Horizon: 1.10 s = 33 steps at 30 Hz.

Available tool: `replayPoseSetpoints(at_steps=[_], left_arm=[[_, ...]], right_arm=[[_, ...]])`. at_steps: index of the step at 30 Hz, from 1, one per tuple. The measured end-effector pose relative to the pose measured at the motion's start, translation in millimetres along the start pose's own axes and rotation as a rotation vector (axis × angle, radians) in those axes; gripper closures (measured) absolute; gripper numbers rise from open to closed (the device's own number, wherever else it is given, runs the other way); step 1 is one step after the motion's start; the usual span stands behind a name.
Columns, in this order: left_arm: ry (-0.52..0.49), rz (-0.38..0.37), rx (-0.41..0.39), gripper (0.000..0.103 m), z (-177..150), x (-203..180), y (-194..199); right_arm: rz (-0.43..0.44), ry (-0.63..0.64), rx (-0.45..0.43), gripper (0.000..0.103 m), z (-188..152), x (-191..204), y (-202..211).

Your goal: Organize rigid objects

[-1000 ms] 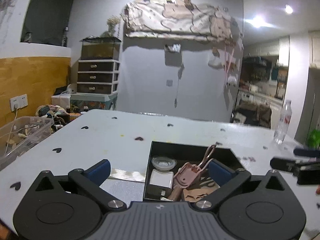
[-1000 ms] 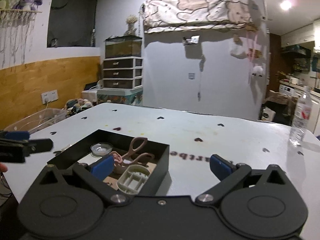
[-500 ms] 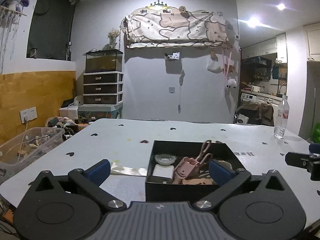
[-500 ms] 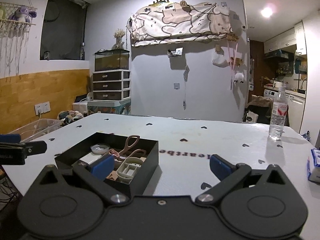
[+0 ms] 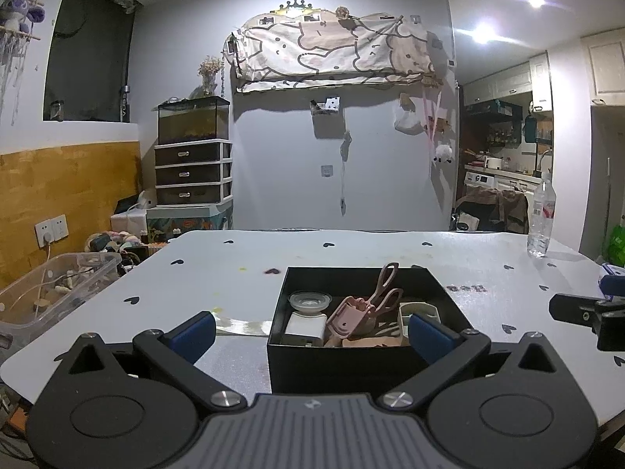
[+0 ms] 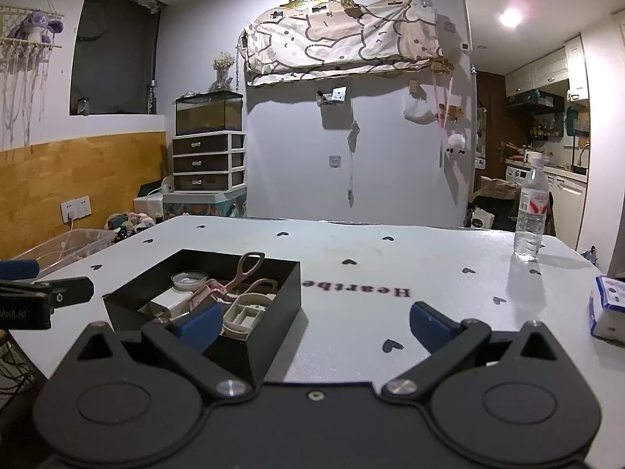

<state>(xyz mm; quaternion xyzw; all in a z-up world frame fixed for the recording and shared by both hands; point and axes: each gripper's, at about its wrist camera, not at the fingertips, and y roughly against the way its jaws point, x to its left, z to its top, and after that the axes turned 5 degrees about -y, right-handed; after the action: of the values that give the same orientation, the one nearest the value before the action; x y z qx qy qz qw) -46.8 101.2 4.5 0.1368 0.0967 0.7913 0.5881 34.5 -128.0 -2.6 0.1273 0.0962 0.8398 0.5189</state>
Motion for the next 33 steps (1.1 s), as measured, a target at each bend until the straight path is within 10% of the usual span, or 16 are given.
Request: replayPoseSetpoints(at_steps=[33], left_arm=[[-0.001,0.013,0.011,0.000,-2.1,4.0,-2.0]], right_arm=[[-0.004,0.003,0.000,0.000,0.8,0.9,1.1]])
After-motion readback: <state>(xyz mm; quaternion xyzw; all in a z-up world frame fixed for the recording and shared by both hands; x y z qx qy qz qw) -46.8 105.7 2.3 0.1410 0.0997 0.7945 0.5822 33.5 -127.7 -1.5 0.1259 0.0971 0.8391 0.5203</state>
